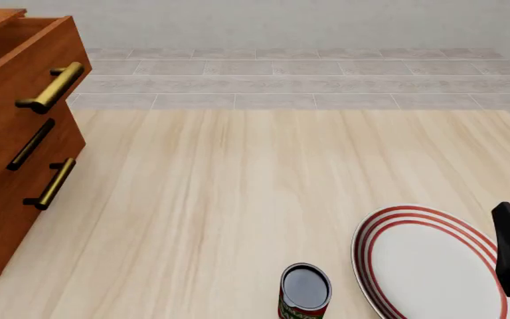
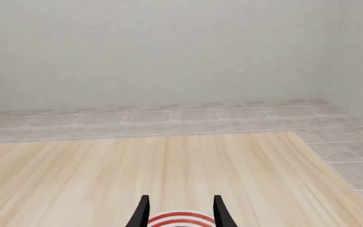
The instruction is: Put the bowl on top of the cabinet.
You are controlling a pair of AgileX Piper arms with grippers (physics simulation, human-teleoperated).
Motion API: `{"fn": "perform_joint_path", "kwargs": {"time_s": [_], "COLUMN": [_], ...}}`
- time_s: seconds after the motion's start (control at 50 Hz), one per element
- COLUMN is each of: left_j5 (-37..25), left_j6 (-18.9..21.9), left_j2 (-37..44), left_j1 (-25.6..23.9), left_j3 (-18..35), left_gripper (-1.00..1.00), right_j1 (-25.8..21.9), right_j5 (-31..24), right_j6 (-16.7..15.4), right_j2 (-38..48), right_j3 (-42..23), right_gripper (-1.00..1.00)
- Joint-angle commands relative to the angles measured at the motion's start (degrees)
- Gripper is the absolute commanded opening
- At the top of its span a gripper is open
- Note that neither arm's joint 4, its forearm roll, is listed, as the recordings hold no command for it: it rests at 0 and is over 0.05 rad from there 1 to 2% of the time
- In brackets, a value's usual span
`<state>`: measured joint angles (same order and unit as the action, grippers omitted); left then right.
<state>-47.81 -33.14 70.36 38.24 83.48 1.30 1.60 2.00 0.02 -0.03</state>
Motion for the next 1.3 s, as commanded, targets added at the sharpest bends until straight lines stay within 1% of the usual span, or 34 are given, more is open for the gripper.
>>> {"fn": "perform_joint_path", "kwargs": {"time_s": [0.02, 0.28, 0.3, 0.92, 1.1, 1.3], "left_j5": [0.19, -0.17, -0.30, -0.32, -1.09, -2.79], "left_j6": [0.70, 1.46, 1.50, 2.04, 1.99, 1.36], "left_j2": [0.85, 0.22, 0.20, -1.20, -3.45, -7.22], "left_j1": [0.19, -0.27, -0.38, -0.39, -0.65, -3.08], "left_j3": [-0.24, 0.69, 0.84, 1.46, 1.05, 1.60], "left_gripper": [-1.00, -1.00, 1.00, 1.00, 1.00, 1.00], "right_j1": [-0.07, -0.07, -0.05, 0.04, -0.04, -0.25], "right_j5": [-0.07, -0.04, -0.03, 0.14, 0.15, 0.11], "right_j6": [0.05, 0.28, 0.31, 0.44, 0.29, 0.14], "right_j2": [0.00, 0.00, 0.00, 0.00, 0.00, 0.00], "right_j3": [-0.03, 0.00, 0.00, 0.00, 0.00, -0.03], "right_gripper": [1.00, 1.00, 1.00, 1.00, 1.00, 1.00]}}
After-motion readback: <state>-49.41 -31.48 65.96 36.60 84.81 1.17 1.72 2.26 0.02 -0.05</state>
